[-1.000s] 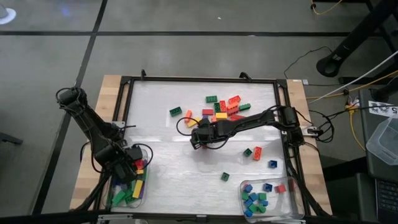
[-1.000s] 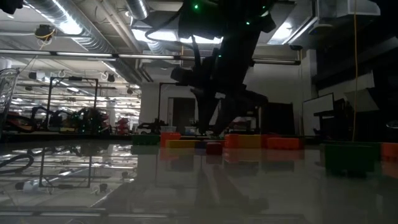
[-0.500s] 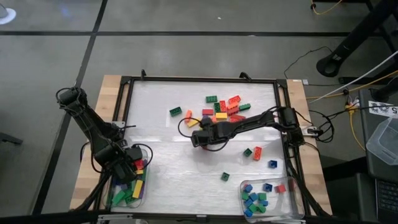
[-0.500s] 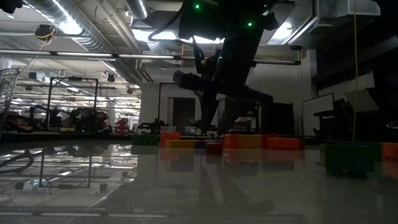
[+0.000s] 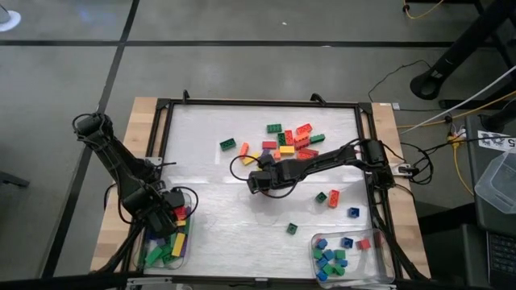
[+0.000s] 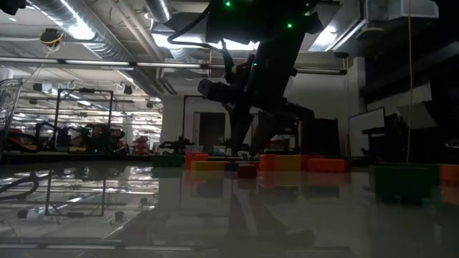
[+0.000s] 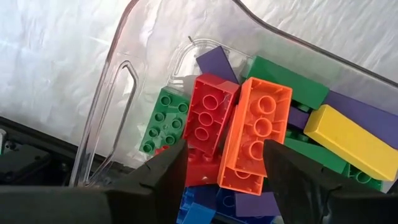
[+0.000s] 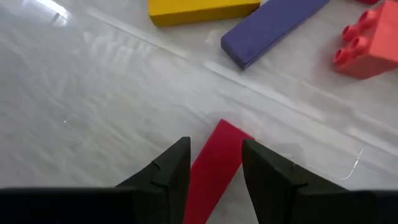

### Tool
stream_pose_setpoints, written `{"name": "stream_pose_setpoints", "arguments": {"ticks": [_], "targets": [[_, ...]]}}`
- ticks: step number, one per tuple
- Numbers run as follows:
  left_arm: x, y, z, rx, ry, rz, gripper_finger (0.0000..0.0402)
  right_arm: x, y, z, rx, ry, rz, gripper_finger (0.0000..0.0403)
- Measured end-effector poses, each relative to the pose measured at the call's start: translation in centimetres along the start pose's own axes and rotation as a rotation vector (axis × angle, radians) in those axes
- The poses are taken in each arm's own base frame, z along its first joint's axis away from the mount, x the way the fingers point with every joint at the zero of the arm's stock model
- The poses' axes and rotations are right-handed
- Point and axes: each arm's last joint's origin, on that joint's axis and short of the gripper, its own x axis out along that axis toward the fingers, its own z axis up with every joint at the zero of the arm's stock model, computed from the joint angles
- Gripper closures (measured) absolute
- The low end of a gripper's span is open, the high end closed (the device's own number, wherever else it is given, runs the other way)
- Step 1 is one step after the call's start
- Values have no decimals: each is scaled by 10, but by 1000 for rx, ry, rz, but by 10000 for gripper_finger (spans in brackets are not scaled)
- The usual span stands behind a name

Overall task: Sort blocks by size
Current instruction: Put the large red block into the left transparent bin

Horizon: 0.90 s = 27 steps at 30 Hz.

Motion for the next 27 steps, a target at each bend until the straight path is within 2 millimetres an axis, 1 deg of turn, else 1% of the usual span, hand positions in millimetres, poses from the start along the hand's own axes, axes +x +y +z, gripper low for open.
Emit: {"name": "stream_pose_setpoints", "arguments": {"ticks": [10, 18, 27], "targets": [[0, 0, 0, 3, 0, 0, 206, 0, 0, -1, 98, 23, 6, 259], [0, 0, 0, 4, 0, -1, 206, 15, 3, -7, 123, 49, -2, 258], [0, -1, -1, 13, -1, -3, 205, 22, 5, -9, 122, 33, 3, 258]]}}
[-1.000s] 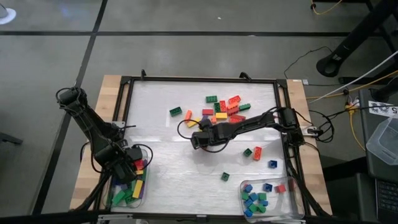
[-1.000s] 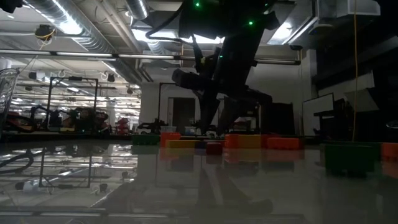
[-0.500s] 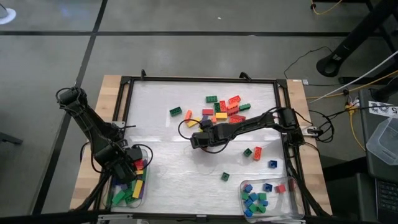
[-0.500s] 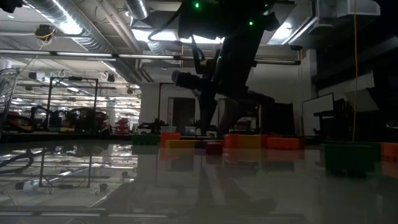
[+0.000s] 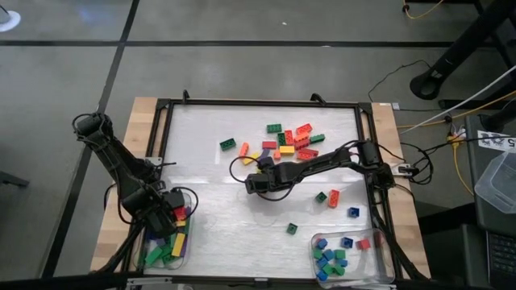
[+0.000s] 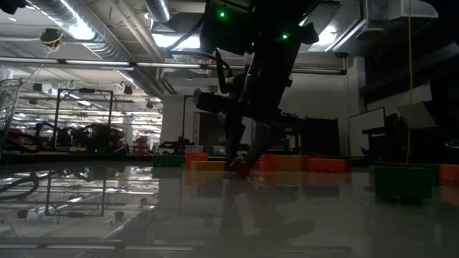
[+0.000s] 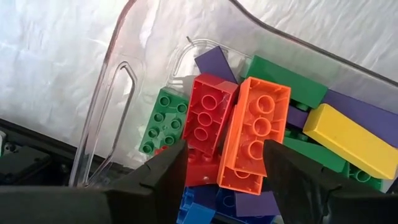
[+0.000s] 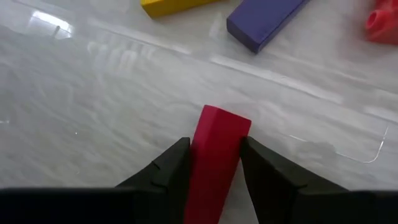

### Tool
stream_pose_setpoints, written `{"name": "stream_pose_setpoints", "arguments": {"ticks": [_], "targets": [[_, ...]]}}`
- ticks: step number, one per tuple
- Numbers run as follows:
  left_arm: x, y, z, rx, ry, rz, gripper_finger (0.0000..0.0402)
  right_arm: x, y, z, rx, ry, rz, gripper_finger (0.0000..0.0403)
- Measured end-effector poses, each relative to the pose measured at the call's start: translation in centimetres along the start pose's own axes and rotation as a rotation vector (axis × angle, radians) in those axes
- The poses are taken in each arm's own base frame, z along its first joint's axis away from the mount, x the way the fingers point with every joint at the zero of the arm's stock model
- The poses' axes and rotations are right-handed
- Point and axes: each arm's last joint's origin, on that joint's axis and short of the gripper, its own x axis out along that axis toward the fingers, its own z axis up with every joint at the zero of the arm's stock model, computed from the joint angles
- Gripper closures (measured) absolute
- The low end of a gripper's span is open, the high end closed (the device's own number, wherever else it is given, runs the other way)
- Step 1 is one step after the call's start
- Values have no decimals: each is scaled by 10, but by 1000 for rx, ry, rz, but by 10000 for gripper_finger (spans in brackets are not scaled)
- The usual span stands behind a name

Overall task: Sort blocks by size
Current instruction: Put the large red block into the left transparent bin

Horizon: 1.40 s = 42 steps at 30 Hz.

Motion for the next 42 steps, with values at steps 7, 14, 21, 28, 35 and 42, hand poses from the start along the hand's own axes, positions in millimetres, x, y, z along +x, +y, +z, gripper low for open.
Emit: {"name": "stream_pose_setpoints", "arguments": {"ticks": [7, 14, 21, 28, 35, 42], "targets": [[0, 0, 0, 0, -11, 2, 206, 8, 1, -9, -24, 38, 2, 258], [0, -1, 1, -1, -18, -3, 205, 10, 3, -21, -80, 77, 3, 258], [0, -2, 2, 19, -62, -11, 205, 8, 4, -27, -156, 62, 3, 283], [-1, -10, 10, 17, -185, -75, 205, 5, 17, -22, -314, 26, 92, 303], [-3, -14, 16, 56, -217, -132, 205, -9, 53, -15, -521, -6, 458, 283], [-7, -11, 16, 45, -241, -143, 205, -34, 85, -7, -646, -139, 918, 295]]}}
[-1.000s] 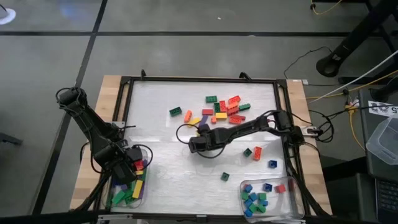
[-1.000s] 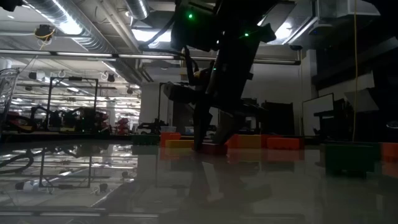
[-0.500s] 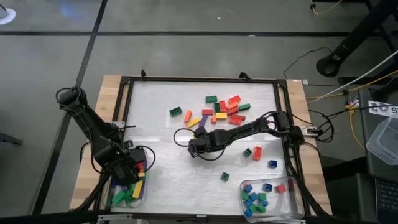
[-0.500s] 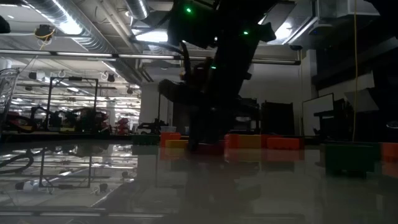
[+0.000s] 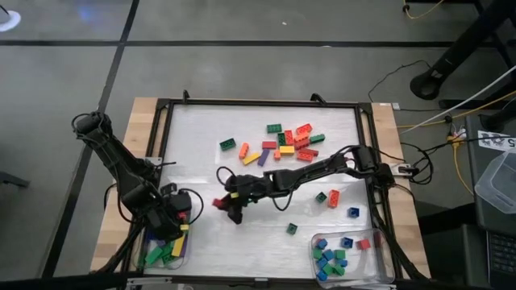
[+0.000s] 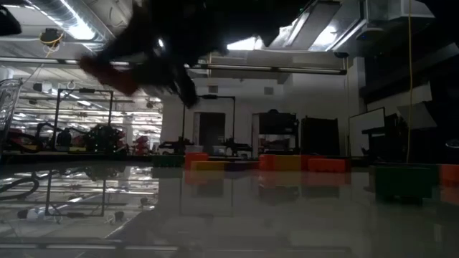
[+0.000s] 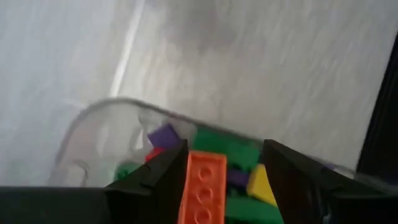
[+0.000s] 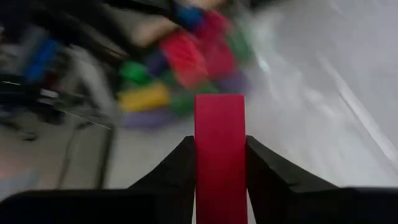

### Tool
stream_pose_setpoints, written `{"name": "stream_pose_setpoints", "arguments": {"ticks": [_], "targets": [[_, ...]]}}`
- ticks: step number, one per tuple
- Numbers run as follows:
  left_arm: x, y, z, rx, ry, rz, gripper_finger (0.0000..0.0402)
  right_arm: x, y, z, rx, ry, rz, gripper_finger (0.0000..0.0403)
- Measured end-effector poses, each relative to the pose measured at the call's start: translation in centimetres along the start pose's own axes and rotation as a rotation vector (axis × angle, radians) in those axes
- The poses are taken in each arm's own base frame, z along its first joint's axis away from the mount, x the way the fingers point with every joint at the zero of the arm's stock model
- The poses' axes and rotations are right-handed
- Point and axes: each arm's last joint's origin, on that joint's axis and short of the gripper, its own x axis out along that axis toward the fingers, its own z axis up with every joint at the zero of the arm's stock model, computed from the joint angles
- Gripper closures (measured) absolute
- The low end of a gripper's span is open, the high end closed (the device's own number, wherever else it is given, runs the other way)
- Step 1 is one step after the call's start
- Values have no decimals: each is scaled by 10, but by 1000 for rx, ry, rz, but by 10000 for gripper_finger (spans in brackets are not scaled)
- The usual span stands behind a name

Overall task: Sort blocks by size
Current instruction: Put the large red block into the left transparent bin

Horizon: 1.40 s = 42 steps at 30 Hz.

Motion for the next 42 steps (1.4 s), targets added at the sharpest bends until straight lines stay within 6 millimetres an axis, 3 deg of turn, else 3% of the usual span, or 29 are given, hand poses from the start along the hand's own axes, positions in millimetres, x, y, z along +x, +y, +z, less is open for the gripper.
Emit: {"name": "stream_pose_setpoints", "arguments": {"ticks": [5, 11, 17, 24, 42], "targets": [[-1, -2, 4, 98, -104, 15, 205, -2, 10, 10, -105, -63, 161, 287], [0, -4, 8, 212, -149, 4, 205, -3, 13, 7, -117, 20, 278, 284], [-2, -13, 18, 346, -275, -28, 205, -3, 9, -1, 43, 157, 285, 282], [-5, -21, 30, 468, -470, 9, 205, -3, 11, 0, 45, 149, 305, 281], [6, -23, 39, 648, -529, -32, 205, -5, 19, 9, 8, 76, 403, 281]]}}
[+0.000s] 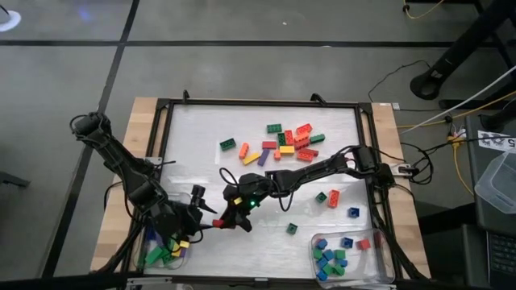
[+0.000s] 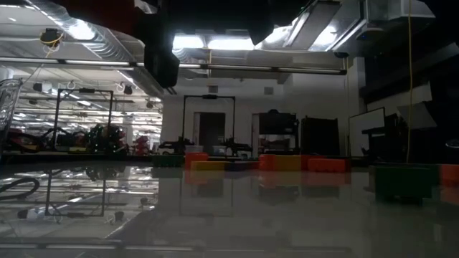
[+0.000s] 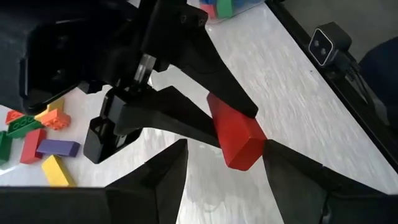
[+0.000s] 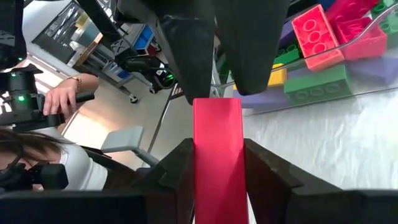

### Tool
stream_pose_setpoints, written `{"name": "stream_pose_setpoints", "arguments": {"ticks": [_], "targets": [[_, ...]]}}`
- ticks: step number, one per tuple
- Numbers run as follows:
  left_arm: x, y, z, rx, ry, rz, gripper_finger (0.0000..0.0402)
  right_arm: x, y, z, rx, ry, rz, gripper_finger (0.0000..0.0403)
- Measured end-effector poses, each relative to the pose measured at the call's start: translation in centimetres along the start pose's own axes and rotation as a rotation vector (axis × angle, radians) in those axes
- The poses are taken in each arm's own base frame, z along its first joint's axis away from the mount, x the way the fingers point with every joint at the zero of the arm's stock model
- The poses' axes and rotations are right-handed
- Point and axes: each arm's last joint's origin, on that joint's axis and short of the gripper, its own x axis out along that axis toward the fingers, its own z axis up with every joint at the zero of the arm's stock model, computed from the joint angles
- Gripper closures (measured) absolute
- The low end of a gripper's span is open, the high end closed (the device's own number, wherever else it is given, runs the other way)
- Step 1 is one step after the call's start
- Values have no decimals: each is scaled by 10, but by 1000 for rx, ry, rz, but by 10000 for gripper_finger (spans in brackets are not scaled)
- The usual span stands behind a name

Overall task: Sort blocks by size
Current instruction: Put the large red block into the left transparent bin

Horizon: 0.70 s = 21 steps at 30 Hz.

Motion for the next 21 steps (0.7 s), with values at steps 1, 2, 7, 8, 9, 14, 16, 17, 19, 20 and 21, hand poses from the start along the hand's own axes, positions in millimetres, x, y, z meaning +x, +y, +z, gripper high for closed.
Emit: {"name": "stream_pose_setpoints", "arguments": {"ticks": [1, 2, 7, 8, 9, 14, 16, 17, 19, 20, 21], "targets": [[0, 0, 0, 0, 0, 0, 205, 0, 0, 0, 0, -1, 0, 281], [0, 0, 0, 2, 1, -1, 205, 0, 0, 0, 0, -2, -1, 281], [-3, -5, -1, 17, -1, -20, 205, 0, 0, 1, 0, -6, -1, 281], [-3, -7, -2, 21, 0, -26, 205, -1, 0, 2, -1, -7, -2, 281], [-4, -8, -2, 26, 0, -31, 205, -1, 0, 2, 0, -6, -3, 281], [-7, -14, -3, 40, -9, -49, 205, -1, -1, 1, 4, 2, -5, 281], [-7, -13, -3, 41, -10, -38, 205, -1, 0, 2, -2, -7, 3, 281], [-7, -12, -3, 40, -11, -27, 205, -1, 1, 2, -5, -12, 8, 281], [-5, -10, -3, 30, -10, -13, 205, -1, 1, 3, -10, -17, 15, 281], [-4, -8, -2, 26, -9, -7, 205, -1, 1, 3, -10, -17, 15, 281], [-4, -7, -2, 22, -7, -1, 205, -1, 1, 3, -9, -19, 11, 281]]}}
